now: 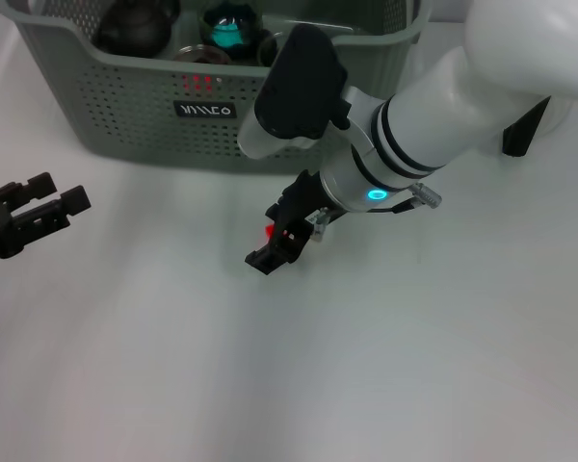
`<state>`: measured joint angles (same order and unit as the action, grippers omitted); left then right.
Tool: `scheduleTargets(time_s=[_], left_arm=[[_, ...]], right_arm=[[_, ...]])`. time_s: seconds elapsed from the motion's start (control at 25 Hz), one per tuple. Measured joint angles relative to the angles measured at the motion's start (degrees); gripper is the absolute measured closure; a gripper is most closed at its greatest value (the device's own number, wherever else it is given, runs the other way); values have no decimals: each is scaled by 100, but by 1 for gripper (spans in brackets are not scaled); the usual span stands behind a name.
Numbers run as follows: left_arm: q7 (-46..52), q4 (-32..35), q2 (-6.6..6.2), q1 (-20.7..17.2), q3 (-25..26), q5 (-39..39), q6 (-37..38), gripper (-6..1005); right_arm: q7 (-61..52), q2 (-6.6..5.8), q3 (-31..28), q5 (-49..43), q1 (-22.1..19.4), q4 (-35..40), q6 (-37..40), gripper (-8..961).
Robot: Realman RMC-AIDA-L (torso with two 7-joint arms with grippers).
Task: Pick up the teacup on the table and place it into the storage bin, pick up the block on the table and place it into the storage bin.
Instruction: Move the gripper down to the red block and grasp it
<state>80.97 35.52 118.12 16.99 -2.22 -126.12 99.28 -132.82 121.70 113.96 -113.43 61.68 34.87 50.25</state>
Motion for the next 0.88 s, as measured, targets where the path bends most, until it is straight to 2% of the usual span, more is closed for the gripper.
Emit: scheduleTargets(time_s=[0.32, 0.48, 0.64, 0.76, 0.88], left_arm=[[-2, -11, 2, -9, -7, 0, -19, 175], [-2, -11, 7, -12, -7, 0, -19, 175], [-2, -10, 9, -18, -7, 0, -19, 174], [-2, -9, 10, -16, -7, 0, -18, 175], [-2, -9, 10, -10, -7, 0, -17, 175]], right_arm=[[-62, -14, 4, 364, 112, -290, 44, 213], [12, -60, -149, 467, 204, -312, 570, 214], [330, -103, -662, 443, 199, -213, 1333, 214], [326, -125, -963, 269, 161, -214, 1201, 215], [353, -105, -975, 180, 122, -265, 860, 219]])
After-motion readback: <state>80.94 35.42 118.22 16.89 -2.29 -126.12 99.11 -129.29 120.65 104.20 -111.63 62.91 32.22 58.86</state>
